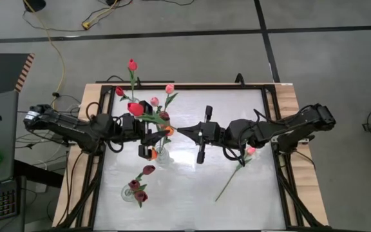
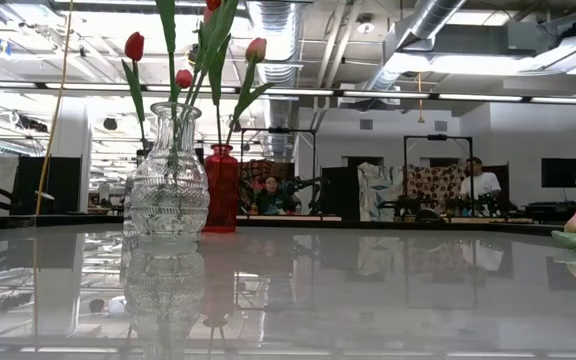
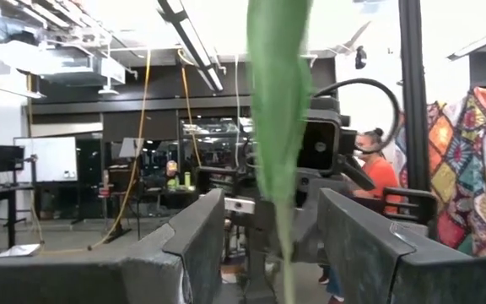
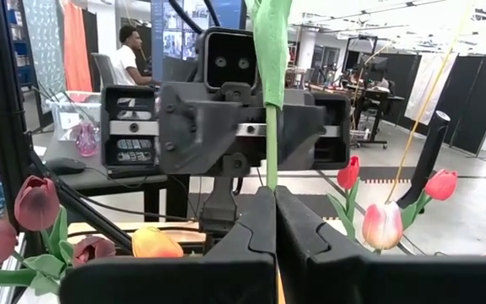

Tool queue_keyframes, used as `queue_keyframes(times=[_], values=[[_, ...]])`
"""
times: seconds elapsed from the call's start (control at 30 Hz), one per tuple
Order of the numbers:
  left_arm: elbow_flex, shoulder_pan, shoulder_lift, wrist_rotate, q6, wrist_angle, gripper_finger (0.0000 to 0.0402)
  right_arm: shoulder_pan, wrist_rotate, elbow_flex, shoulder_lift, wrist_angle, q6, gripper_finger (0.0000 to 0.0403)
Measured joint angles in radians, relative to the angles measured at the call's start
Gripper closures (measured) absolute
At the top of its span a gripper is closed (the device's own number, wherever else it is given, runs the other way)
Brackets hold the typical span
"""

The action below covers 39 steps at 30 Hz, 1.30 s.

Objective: Sort flowers into vase by color
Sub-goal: Put the red tulip into the top transparent vase

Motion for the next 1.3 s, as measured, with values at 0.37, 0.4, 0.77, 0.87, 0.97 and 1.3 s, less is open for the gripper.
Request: queue_keyframes(times=[0.37, 0.4, 0.77, 0.87, 0.97, 1.3], values=[[0.000, 0.030, 0.000, 0.010, -0.001, 0.001, 0.0263, -0.001, -0.002, 0.000, 0.000, -0.005, 0.000, 0.0382], [0.000, 0.029, 0.000, 0.010, 0.005, 0.002, 0.0274, -0.001, -0.002, 0.000, 0.000, -0.005, 0.001, 0.0382], [0.000, 0.029, 0.000, 0.031, 0.022, 0.001, 0.0388, -0.002, -0.001, 0.000, 0.000, -0.004, 0.002, 0.0365], [0.000, 0.028, 0.000, 0.035, 0.022, 0.000, 0.0397, -0.002, -0.001, 0.000, 0.000, -0.005, 0.020, 0.0359], [0.000, 0.028, 0.000, 0.034, 0.022, 0.000, 0.0397, -0.002, -0.001, 0.000, 0.000, -0.010, 0.030, 0.0352], [-0.001, 0.030, -0.056, 0.012, 0.036, -0.096, 0.0400, 0.006, 0.110, 0.000, -0.021, -0.070, 0.026, 0.0290]])
